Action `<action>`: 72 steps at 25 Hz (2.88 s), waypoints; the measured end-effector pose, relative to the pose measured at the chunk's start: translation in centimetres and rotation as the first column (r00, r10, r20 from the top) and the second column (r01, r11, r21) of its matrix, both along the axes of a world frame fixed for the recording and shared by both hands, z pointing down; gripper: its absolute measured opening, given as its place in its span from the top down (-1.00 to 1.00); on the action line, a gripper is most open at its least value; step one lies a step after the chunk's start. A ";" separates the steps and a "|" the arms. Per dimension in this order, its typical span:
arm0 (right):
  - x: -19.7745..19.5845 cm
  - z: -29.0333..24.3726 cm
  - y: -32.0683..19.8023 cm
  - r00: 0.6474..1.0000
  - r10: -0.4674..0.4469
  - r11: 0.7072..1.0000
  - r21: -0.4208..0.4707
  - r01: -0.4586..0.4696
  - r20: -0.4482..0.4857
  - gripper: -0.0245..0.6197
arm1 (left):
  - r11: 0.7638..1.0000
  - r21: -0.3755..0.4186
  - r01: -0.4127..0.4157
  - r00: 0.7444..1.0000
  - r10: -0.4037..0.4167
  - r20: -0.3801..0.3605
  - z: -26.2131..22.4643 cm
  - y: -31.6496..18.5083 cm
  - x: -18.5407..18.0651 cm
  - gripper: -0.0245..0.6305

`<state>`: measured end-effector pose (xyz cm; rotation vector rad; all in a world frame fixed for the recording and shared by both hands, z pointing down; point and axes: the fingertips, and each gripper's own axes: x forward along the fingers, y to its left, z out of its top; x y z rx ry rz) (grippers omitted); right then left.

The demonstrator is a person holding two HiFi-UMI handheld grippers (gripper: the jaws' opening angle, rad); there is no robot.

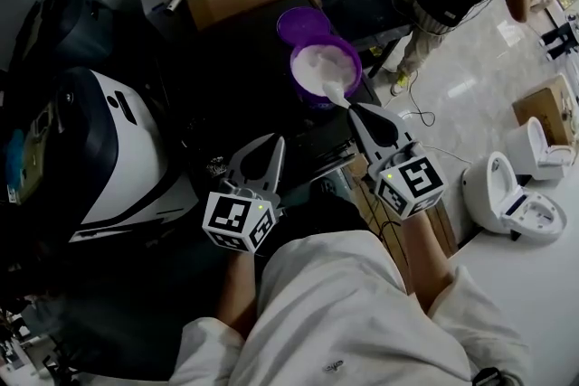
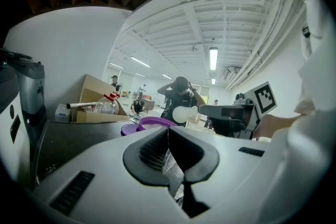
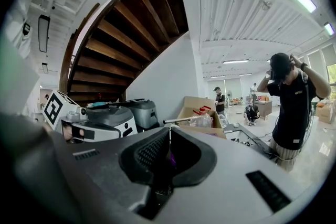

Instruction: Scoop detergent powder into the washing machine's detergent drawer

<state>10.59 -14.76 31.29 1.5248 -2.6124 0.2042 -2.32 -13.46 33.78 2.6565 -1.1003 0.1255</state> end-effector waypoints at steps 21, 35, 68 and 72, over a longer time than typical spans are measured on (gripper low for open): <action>2.5 3.9 -9.2 0.985 -0.130 0.991 -0.061 0.123 -0.115 0.87 | 0.993 -0.038 0.111 0.993 -0.109 0.047 0.4 -4.3 2.1 0.87; 2.3 6.0 -12.7 0.938 -0.250 0.968 -0.095 0.234 -0.238 0.88 | 0.984 -0.070 0.165 0.984 -0.159 0.074 2.0 -6.2 4.2 0.87; 0.6 8.7 -15.5 0.797 -0.431 0.902 -0.224 0.369 -0.423 0.88 | 0.967 -0.091 0.239 0.969 -0.231 0.093 3.6 -7.1 5.5 0.87; 0.5 8.9 -15.5 0.790 -0.442 0.896 -0.237 0.375 -0.425 0.88 | 0.965 -0.083 0.248 0.966 -0.240 0.093 3.4 -7.1 5.4 0.87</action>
